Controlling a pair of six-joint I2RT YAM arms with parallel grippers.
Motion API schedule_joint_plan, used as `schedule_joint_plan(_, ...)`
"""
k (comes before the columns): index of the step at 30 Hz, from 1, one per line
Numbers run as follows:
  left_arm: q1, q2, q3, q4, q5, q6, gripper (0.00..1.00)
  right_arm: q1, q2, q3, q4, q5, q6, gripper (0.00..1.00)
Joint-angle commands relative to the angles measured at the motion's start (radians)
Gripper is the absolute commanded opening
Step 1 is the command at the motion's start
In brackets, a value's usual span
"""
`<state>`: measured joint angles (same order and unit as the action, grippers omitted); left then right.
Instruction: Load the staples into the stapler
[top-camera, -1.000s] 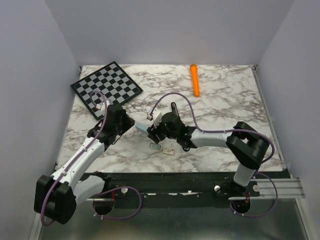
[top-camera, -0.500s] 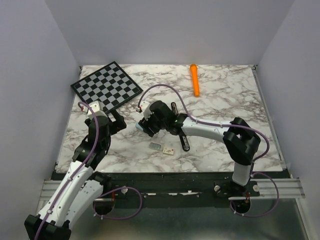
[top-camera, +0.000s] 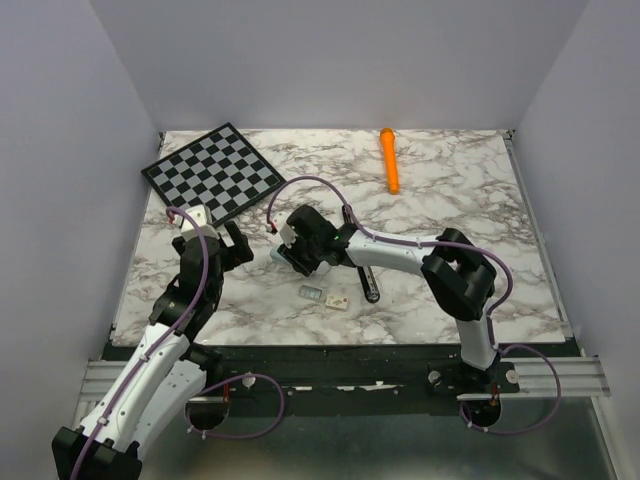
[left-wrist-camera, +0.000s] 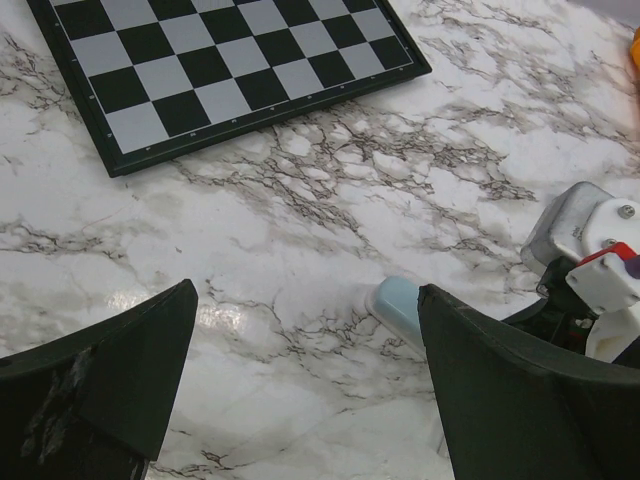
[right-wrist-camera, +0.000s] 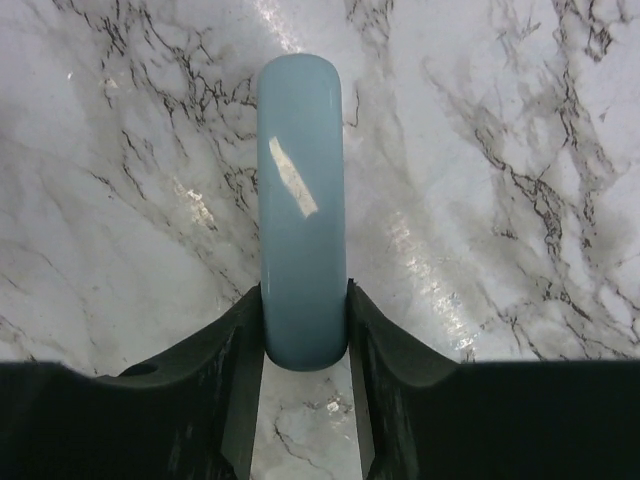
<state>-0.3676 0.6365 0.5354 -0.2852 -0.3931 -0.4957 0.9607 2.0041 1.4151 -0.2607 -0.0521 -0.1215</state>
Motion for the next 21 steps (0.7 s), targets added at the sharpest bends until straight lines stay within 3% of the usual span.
schedule_joint_plan(1,0.006,-0.006,0.000,0.043,-0.023,0.028,0.99,0.004,0.030,0.019,-0.051,0.006,0.000,0.38)
schedule_joint_plan(2,0.006,-0.005,-0.002,0.043,-0.023,0.028,0.99,0.004,0.033,0.016,-0.051,0.008,0.000,0.23)
schedule_joint_plan(3,0.006,-0.006,-0.003,0.046,-0.021,0.028,0.99,0.004,0.039,0.009,-0.051,0.011,0.000,0.20)
schedule_joint_plan(21,0.006,0.014,-0.006,0.055,-0.003,0.026,0.99,0.003,0.076,-0.107,0.057,0.121,0.037,0.21)
